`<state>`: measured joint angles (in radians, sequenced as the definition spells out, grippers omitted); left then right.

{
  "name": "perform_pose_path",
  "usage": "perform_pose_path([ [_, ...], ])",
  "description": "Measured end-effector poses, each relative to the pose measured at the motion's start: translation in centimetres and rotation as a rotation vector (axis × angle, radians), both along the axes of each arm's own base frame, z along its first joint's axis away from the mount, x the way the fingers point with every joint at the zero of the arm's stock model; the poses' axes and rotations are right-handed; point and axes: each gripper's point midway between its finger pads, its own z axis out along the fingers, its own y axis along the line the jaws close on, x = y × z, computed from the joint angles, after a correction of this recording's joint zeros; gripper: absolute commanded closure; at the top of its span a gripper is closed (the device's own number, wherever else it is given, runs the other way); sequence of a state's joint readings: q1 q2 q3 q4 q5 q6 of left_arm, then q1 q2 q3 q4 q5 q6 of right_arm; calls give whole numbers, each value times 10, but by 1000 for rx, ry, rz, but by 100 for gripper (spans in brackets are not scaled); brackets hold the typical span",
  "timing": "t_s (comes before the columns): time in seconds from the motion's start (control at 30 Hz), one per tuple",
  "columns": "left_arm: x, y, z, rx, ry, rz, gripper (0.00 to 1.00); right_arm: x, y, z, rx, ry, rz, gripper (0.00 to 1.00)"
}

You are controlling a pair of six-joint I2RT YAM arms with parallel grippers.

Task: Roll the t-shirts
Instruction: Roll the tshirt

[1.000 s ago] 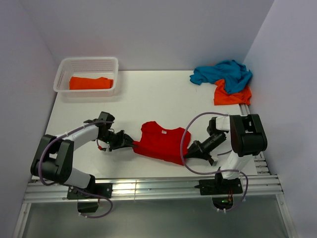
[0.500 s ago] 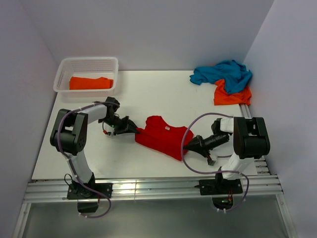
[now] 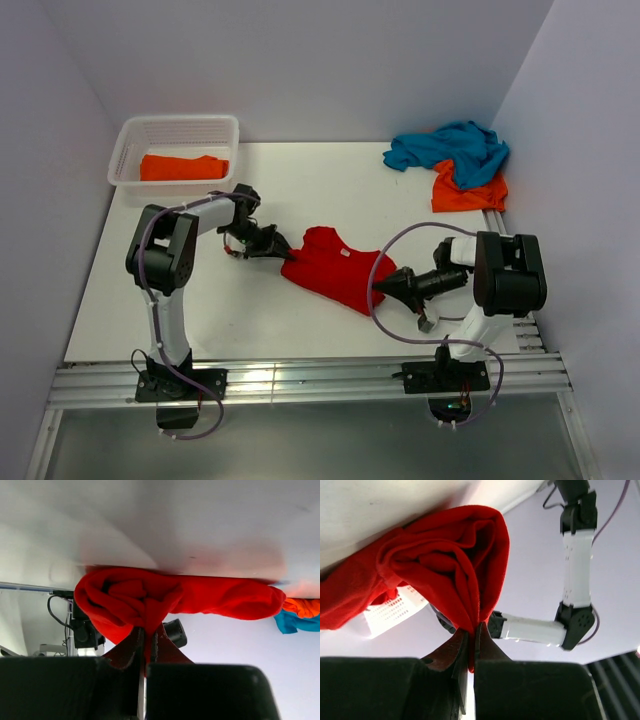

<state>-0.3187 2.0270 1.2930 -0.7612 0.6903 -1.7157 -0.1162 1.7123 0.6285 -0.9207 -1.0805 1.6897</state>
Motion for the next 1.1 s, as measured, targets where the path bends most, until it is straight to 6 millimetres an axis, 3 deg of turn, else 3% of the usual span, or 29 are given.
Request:
perform_pose_path([
  [0.23, 9, -9, 0, -13, -35, -8, 99, 5, -10, -5, 11, 138, -21, 100],
  [0.5, 5, -15, 5, -53, -48, 13, 99, -13, -24, -26, -84, 381, 103, 100],
  [0.77, -2, -15, 10, -100, -92, 30, 99, 12, -44, -34, -202, 298, 210, 100],
  [0.87, 2, -17, 11, -102, -81, 30, 92, 16, -47, -36, -220, 303, 226, 100],
  [0.9, 5, -20, 12, -103, -75, 26, 81, 17, -48, -36, -224, 304, 230, 100],
  [1.1, 29, -20, 11, -104, -131, 42, 52, 18, -64, -45, -286, 321, 331, 96],
])
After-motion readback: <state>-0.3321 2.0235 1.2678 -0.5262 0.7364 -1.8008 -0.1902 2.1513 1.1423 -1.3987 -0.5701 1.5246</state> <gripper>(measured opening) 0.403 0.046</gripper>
